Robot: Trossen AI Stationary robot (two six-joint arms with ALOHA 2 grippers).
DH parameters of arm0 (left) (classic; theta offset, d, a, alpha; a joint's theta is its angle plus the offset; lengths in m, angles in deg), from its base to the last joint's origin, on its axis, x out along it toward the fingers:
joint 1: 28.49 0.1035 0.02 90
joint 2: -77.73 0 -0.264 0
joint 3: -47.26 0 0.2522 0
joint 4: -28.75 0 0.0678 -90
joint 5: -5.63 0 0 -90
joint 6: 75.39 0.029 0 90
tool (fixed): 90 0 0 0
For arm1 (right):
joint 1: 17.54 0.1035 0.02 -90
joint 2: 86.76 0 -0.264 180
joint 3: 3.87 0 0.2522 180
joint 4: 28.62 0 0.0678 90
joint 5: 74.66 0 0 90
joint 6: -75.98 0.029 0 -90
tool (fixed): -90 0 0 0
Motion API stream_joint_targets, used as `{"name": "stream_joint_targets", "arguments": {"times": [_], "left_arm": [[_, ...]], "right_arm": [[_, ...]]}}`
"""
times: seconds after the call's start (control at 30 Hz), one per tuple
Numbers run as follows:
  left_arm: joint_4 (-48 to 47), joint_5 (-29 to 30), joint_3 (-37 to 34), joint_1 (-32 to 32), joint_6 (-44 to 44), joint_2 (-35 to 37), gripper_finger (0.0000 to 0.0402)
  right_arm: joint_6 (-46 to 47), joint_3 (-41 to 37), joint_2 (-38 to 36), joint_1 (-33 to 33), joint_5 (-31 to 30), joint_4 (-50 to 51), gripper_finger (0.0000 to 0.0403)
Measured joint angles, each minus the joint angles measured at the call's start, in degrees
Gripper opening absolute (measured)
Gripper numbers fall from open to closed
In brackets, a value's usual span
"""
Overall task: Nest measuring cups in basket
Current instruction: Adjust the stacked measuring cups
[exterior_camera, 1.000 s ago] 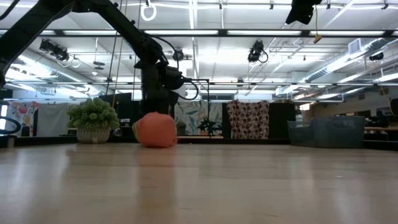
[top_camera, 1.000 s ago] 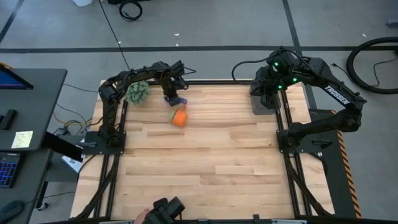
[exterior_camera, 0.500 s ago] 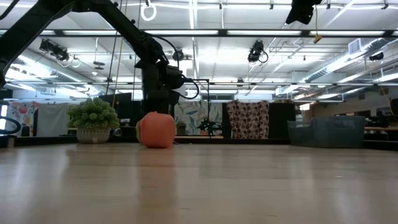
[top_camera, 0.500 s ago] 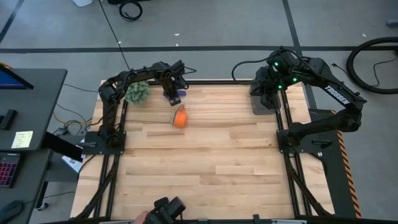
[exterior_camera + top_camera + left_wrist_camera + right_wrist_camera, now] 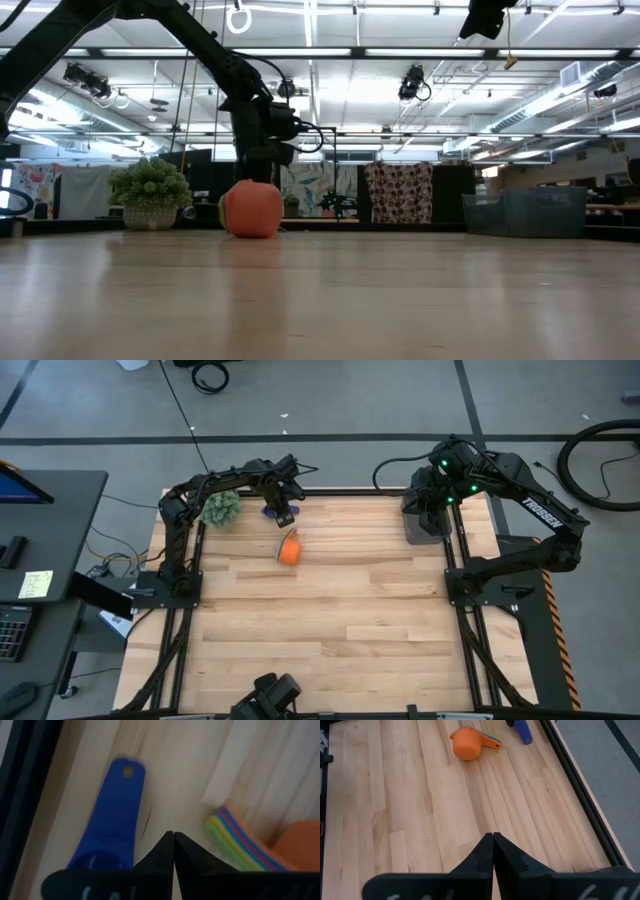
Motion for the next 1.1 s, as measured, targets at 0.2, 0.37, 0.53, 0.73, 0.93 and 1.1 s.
{"name": "stream_joint_targets", "arguments": {"times": [0.2,0.37,0.53,0.73,0.93,1.1], "left_arm": [[0.8,-1.6,0.1,0.0,-0.2,0.1,0.0013],[0.3,-3.1,0.1,0.0,-1.3,0.5,0.0007],[-3.7,-11.9,3.9,-0.1,-1.8,2.4,0.0005],[-12.1,-13.4,16.1,-1.2,-2.2,5.1,0.0004],[-20.9,-11.7,30.0,-3.6,-5.2,6.4,0.0003],[-23.4,-11.3,35.7,-5.6,-8.0,9.2,0.0003]], "right_arm": [[0.0,0.0,0.0,0.0,0.0,0.0,0.0015],[0.0,0.0,0.0,0.0,0.0,0.0,0.0015],[0.0,0.0,0.0,0.0,0.0,0.0,0.0015],[0.0,0.0,0.0,0.0,0.0,0.0,0.0015],[-14.7,0.0,0.0,0.0,-0.2,-4.5,0.0015],[-16.3,0.0,0.0,0.0,-0.2,-10.4,0.0015]]}}
